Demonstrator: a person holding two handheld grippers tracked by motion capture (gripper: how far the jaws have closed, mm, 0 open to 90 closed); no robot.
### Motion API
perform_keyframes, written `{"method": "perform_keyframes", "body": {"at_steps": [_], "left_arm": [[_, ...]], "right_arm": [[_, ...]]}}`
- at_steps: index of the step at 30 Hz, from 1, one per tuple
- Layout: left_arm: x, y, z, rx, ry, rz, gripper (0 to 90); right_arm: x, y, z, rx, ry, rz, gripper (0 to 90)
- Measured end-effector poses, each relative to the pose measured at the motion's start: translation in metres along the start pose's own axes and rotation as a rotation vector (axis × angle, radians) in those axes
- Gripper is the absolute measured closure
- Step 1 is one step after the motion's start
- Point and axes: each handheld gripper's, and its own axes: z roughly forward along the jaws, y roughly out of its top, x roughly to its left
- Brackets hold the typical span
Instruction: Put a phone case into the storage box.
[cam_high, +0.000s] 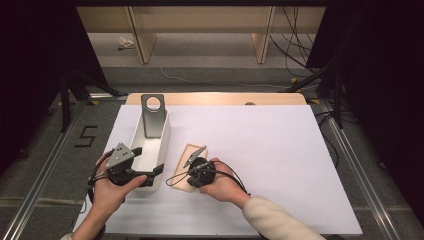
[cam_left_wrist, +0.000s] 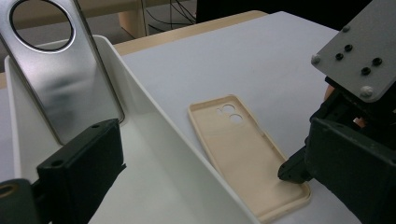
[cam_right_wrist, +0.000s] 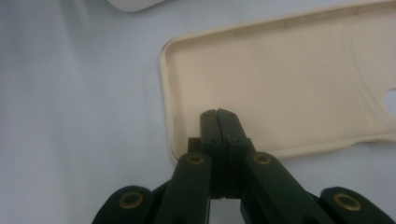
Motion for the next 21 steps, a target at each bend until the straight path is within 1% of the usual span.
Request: {"method": "perform_keyframes", "body": {"at_steps": [5, 7, 10, 12, 21], "left_arm": [[-0.002, 0.000, 0.001, 0.004, -0.003, 0.004, 4.0], [-0.002, 0.000, 0.001, 0.005, -0.005, 0.004, 4.0], [-0.002, 0.000, 0.001, 0.005, -0.006, 0.006, 4.0], [-0.003, 0.000, 0.001, 0.006, -0.007, 0.007, 4.0], [-0.005, 0.000, 0.002, 0.007, -0.012, 0.013, 4.0]], "right_arm": [[-0.003, -0.004, -0.003, 0.008, -0.004, 0.012, 90.0], [-0.004, -0.005, -0.004, 0.011, -0.008, 0.007, 90.0], [-0.006, -0.006, -0.006, 0.017, -0.012, 0.017, 90.0], [-0.007, -0.007, -0.007, 0.019, -0.014, 0.011, 90.0], [-0.010, -0.011, -0.010, 0.031, -0.025, 0.018, 90.0]]}}
